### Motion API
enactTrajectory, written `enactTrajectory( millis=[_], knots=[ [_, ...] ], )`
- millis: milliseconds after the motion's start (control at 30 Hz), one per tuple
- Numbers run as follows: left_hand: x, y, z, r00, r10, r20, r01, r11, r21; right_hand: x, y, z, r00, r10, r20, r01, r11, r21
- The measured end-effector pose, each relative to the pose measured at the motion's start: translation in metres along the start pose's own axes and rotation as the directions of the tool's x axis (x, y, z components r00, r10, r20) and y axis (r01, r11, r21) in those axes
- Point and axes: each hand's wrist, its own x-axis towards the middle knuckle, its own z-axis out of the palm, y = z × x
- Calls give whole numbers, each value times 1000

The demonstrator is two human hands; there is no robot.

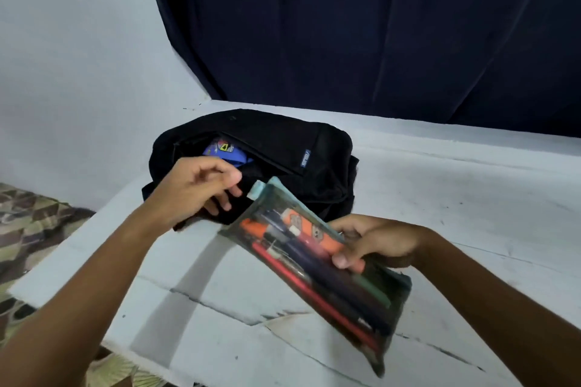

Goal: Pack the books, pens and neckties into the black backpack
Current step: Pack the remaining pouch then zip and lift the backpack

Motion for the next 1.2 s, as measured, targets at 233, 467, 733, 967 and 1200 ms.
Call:
enactTrajectory(
  millis=[233,467,733,967,1200],
  knots=[
    [56,-62,-89,827,561,17,-458,658,598,57,-28,25,987,-121,-102,139,971,194],
    [112,-65,-123,865,235,444,-495,540,680,112,-37,49,933,-155,-324,267,903,337],
    [141,-52,-125,853,-182,488,-75,885,460,140,-47,65,849,-97,-520,344,848,404],
    [164,-23,-142,861,-191,471,-30,906,422,157,-71,67,734,-67,-676,400,847,350],
    [171,-16,-148,866,-156,475,-38,926,375,184,-111,64,591,7,-807,404,863,303]
  ],
)
